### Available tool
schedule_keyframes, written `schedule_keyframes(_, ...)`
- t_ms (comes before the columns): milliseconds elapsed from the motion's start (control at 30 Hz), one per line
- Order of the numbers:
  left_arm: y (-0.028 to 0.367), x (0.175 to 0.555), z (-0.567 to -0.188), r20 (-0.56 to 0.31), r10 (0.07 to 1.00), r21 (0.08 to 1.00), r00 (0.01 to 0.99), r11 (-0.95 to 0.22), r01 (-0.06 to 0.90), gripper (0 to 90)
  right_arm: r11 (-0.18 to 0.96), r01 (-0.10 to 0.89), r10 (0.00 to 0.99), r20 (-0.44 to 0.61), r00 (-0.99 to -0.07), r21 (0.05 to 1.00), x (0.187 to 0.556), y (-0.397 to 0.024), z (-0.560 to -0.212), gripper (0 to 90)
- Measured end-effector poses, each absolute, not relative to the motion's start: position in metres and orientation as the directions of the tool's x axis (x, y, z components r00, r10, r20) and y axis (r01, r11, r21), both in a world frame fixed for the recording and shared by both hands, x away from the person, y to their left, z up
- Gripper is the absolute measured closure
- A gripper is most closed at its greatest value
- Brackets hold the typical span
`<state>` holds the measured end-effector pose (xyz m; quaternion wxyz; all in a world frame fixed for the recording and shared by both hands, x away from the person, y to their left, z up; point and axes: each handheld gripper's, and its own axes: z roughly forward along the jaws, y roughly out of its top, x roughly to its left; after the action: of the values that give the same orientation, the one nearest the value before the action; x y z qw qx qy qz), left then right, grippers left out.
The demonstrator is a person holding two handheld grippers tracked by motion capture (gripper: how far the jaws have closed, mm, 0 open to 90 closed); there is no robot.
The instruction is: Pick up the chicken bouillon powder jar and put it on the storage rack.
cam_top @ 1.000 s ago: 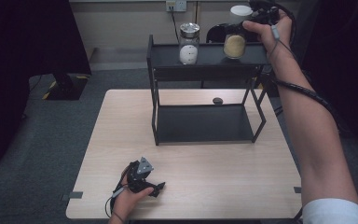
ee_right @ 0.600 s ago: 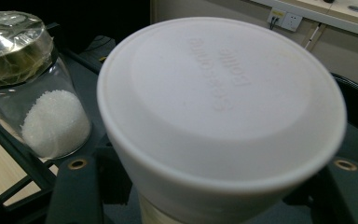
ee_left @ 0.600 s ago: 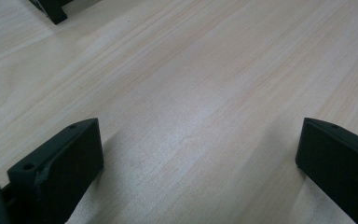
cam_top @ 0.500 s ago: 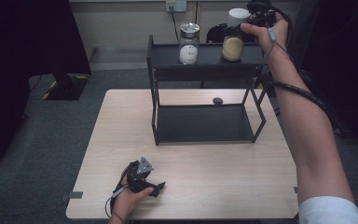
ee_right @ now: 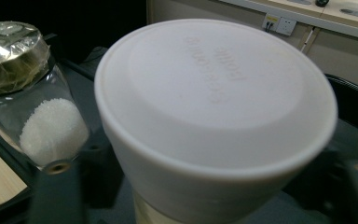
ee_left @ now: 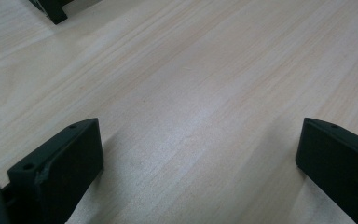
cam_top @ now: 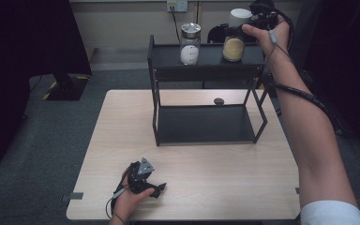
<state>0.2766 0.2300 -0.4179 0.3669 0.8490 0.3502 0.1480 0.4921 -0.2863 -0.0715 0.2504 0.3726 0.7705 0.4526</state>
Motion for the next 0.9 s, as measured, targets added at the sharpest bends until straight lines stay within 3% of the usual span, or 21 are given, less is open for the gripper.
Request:
schedule_keyframes(433,0.23,0.277,-0.418,-0.006,0.704,0.727,0.711,-0.485,0.486,0.0,0.279,0.345,0.827,-0.041,-0.561,0.896,0.475,-0.292,-0.074,0.5)
schedule_keyframes(900,0.23,0.277,-0.418,-0.007,0.704,0.727,0.711,-0.485,0.487,0.0,0.243,0.347,0.824,-0.004,-0.567,0.906,0.45,-0.303,-0.084,0.2)
